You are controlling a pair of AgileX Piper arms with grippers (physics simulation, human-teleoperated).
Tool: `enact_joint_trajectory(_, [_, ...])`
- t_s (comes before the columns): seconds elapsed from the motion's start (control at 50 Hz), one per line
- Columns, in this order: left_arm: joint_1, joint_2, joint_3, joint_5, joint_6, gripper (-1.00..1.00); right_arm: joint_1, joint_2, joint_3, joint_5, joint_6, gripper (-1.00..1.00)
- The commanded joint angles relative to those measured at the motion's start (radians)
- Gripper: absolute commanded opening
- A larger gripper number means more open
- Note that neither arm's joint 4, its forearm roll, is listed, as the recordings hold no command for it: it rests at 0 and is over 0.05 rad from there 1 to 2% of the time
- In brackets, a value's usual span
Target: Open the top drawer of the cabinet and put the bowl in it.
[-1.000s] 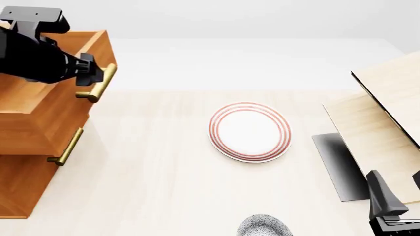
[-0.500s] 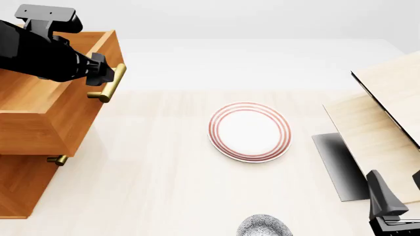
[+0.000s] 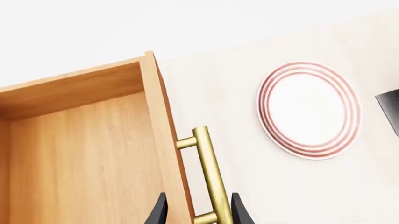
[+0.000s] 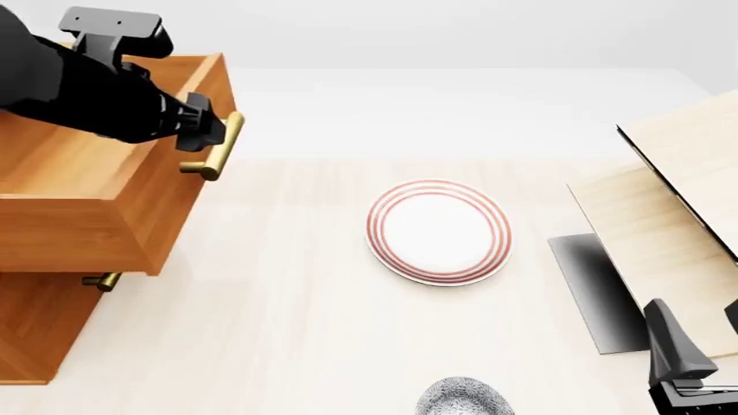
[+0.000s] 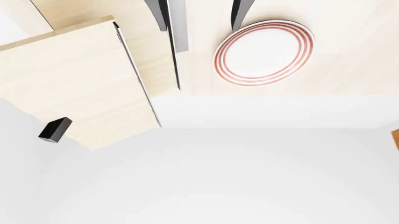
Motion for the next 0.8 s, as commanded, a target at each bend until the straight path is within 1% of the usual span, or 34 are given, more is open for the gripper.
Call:
enact_joint_trajectory(0.02, [-0.033, 0.007, -0.004, 0.0, -0.002, 1.0, 0.0, -0.002, 0.0, 0.0, 0.0, 1.0])
enact_joint_trajectory(0.42, [-0.078, 0.023, -0.022, 0.001, -0.005, 1.0, 0.0, -0.002, 0.0, 0.0, 0.0, 1.0])
enact_joint_trajectory(0.52, [-0.087, 0.023, -0.012, -0.008, 0.002, 1.0, 0.0, -0.002, 0.0, 0.0, 0.0, 1.0])
enact_joint_trajectory(0.6, [-0.092, 0.025, -0.022, -0.001, 0.008, 1.0, 0.0, -0.002, 0.0, 0.0, 0.0, 1.0])
enact_joint_trajectory(0.72, [-0.082, 0.018, -0.021, 0.0, 0.005, 1.0, -0.001, -0.002, 0.0, 0.0, 0.0, 1.0])
enact_joint_trajectory(0.8, [-0.055, 0.004, -0.021, 0.005, 0.011, 1.0, 0.0, -0.002, 0.0, 0.0, 0.0, 1.0])
